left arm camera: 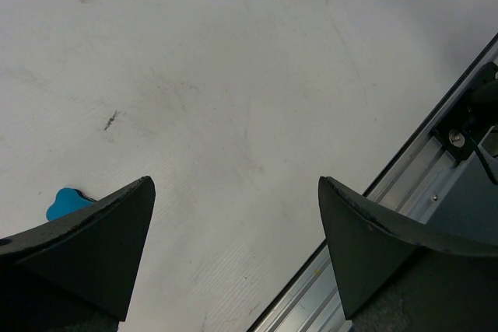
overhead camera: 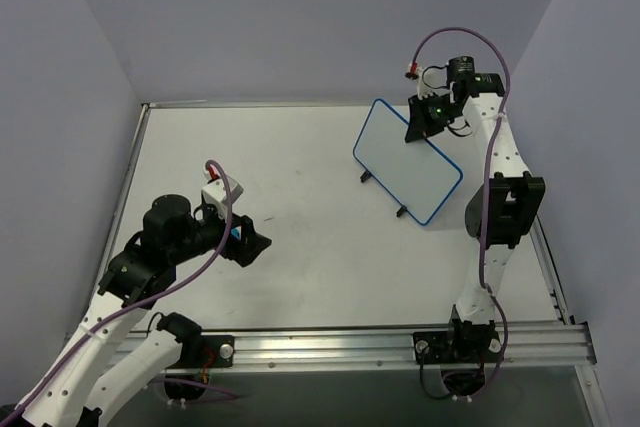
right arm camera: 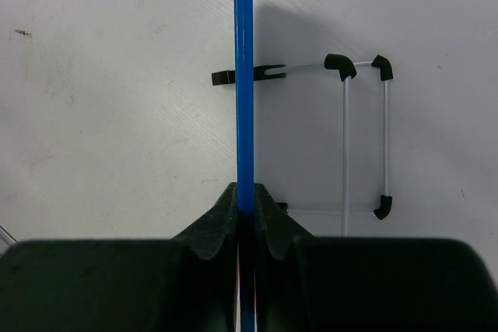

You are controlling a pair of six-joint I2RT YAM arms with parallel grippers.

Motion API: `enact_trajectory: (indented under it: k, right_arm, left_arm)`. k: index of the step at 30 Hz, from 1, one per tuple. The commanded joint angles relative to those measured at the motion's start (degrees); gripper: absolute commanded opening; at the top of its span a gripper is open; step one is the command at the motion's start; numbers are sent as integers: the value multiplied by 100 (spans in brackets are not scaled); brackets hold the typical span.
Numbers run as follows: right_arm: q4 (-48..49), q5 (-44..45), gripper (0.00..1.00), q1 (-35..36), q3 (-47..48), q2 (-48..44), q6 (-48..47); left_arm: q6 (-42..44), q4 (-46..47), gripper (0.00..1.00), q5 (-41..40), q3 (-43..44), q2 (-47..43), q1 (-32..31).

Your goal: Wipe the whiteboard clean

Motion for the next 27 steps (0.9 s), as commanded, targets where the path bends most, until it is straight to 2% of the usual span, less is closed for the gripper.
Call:
enact_trajectory:
  k: [1, 2, 3, 4, 13, 14, 16, 18, 21, 23, 25, 27]
  right_arm:
    - [-86, 175, 0, -77, 304, 195, -150]
    - [-59, 236, 11, -86, 330, 308, -124]
    - [-51, 263, 17, -86, 348, 379, -89]
    - [-50, 272, 20, -269, 374, 441, -71]
    - [46, 236, 37, -279, 498, 688, -45]
    - [64, 280, 48, -271, 506, 679, -27]
    - [116, 386, 56, -271, 498, 670, 8]
    - [151, 438, 58, -271, 489, 635, 51]
    - [222, 491, 77, -253, 515, 582, 122]
    - [283, 596, 84, -244, 533, 538, 148]
    - [353, 806, 100, -236, 559, 494, 297]
    - [467, 1140, 100, -236, 585, 389, 394]
  left_arm:
    - [35, 104, 94, -15, -4, -13, -51]
    - [43, 104, 94, -24, -4, -13, -60]
    - [35, 104, 94, -33, -4, -5, -60]
    - [35, 104, 94, -33, -4, -4, -69]
    - [35, 104, 94, -50, 5, 31, -69]
    - [35, 104, 94, -42, 5, 31, -78]
    - [43, 104, 94, -42, 5, 39, -78]
    - [43, 104, 94, -42, 5, 57, -78]
    - [52, 104, 94, -42, 5, 66, -69]
    - [43, 95, 94, -50, 14, 75, -78]
    - [26, 86, 94, -147, 23, 75, -69]
    - [-18, 78, 94, -330, 31, 92, -69]
